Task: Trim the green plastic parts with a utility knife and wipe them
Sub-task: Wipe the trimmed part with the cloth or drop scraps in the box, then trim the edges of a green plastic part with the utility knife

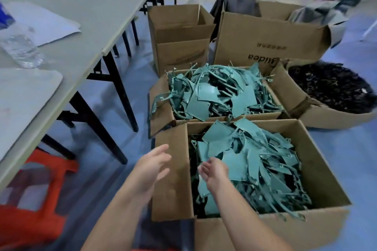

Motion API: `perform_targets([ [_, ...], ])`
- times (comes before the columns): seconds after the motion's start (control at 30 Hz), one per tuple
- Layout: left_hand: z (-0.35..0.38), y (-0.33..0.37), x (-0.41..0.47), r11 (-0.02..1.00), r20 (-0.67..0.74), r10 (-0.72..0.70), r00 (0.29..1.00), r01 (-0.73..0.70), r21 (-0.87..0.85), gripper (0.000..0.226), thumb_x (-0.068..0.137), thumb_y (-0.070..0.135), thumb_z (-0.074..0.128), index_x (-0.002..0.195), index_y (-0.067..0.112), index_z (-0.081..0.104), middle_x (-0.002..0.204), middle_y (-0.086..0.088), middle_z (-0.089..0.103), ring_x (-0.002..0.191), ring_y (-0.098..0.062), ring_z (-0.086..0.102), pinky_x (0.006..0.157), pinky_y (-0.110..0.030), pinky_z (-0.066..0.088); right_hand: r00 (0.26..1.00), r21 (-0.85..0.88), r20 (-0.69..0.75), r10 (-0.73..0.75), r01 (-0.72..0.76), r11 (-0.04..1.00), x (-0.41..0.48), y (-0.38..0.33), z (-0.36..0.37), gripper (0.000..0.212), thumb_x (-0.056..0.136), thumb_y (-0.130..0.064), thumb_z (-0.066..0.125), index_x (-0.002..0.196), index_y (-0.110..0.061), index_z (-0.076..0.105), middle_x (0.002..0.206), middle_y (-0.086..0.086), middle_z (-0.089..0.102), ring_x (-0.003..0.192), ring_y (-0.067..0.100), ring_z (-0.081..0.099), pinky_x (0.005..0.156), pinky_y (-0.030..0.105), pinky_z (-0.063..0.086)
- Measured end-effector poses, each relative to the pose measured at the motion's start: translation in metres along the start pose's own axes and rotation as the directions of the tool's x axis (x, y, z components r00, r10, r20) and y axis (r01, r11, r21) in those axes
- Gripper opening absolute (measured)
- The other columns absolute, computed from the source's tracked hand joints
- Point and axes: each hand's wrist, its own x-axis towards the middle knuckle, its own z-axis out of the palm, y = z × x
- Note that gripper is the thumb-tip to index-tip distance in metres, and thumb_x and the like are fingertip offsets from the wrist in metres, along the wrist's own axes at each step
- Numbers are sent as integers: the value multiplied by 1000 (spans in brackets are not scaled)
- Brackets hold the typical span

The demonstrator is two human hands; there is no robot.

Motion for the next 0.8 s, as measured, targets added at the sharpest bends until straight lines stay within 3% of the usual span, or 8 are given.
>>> perform_targets([
  [0.1, -28, 0, 3, 995, -108, 42, 993, -51, -84, 38, 101, 3, 55, 135, 19, 62, 143, 0, 55, 130, -15, 51, 102, -39, 50, 979, -94, 161, 129, -114, 989, -28, 55, 40, 14, 98, 0, 47, 99, 0, 61, 81, 19, 61, 58, 23, 52, 49, 29, 45],
  [0.23, -60, 17, -6, 981, -253, 116, 960, -151, -125, 37, 97, -6, 55, 123, 18, 67, 136, -3, 63, 132, -19, 54, 103, -36, 48, 897, -252, 386, 216, -123, 960, -91, 86, 94, 19, 92, 4, 49, 81, -6, 60, 66, 12, 57, 47, 16, 47, 46, 23, 41],
  [0.4, -114, 73, -56, 911, -266, 378, 887, -407, -63, 39, 95, -15, 51, 105, 16, 72, 109, -3, 78, 103, -14, 74, 79, -24, 60, 691, -290, 700, 180, 45, 956, -192, 61, 165, 21, 87, 5, 53, 74, -4, 66, 56, 7, 61, 48, 15, 53, 52, 21, 42],
  [0.5, -156, 109, -94, 832, -364, 511, 779, -555, -19, 33, 92, -16, 56, 98, 12, 72, 90, -1, 80, 89, -15, 77, 71, -22, 62, 545, -242, 827, 134, 131, 961, -255, 52, 205, 29, 84, 9, 53, 64, -7, 68, 55, 7, 62, 48, 16, 55, 52, 22, 44],
  [0.63, -220, 131, -140, 762, -551, 601, 579, -623, 176, 21, 86, -5, 72, 91, 15, 74, 78, -1, 79, 65, -12, 74, 56, -19, 57, 380, -254, 915, 138, 272, 928, -327, 77, 255, 18, 92, -1, 53, 84, -9, 66, 59, 0, 62, 43, 7, 55, 52, 19, 48],
  [0.73, -270, 126, -168, 772, -692, 556, 460, -594, 226, 11, 84, 5, 78, 84, 14, 73, 67, -5, 76, 52, -13, 69, 47, -20, 54, 270, -294, 943, 197, 391, 872, -366, 114, 281, 17, 92, 1, 50, 89, -9, 64, 64, 2, 62, 45, 7, 55, 51, 18, 48],
  [0.8, -311, 115, -194, 782, -834, 468, 293, -576, 238, 14, 86, 22, 80, 77, 15, 72, 59, -7, 72, 43, -14, 64, 42, -21, 51, 176, -328, 944, 278, 460, 825, -397, 145, 297, 20, 92, 4, 48, 91, -5, 66, 65, 5, 63, 49, 10, 57, 52, 19, 49],
])
